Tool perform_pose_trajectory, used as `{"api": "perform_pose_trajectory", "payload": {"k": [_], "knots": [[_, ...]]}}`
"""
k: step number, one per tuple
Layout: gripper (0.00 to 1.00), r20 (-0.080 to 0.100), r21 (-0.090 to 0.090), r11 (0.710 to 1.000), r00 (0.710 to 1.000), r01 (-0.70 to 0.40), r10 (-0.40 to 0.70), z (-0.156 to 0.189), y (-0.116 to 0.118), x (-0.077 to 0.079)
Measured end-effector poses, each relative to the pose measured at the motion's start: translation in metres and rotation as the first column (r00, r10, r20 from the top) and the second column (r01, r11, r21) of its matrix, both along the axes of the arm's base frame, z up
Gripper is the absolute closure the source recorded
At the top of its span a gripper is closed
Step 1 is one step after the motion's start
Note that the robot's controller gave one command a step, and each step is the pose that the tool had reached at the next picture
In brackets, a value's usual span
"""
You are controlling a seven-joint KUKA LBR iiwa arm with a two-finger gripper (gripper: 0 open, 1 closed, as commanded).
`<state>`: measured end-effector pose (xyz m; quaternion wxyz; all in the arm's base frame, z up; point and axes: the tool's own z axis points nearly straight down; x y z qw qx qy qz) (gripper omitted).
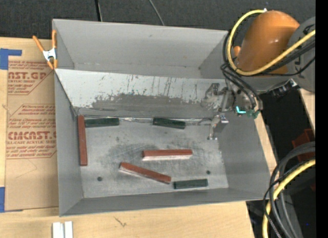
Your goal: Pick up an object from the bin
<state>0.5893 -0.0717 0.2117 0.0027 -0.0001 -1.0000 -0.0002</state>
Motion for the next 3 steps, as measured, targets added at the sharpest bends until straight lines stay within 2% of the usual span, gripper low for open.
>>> {"api": "perform_pose_trajectory", "payload": {"k": [1, 2, 3], "knots": [[0.0, 0.008, -0.001, 1.0, 1.0, -0.001, 0.001, 0.005, 0.0, 0.002], [0.0, 0.014, -0.002, 0.998, 0.998, -0.06, 0.06, -0.037, 0.01, 0.003], [1.0, 0.031, -0.006, 0.997, 0.996, -0.079, 0.079, -0.13, 0.06, 0.009]]}}
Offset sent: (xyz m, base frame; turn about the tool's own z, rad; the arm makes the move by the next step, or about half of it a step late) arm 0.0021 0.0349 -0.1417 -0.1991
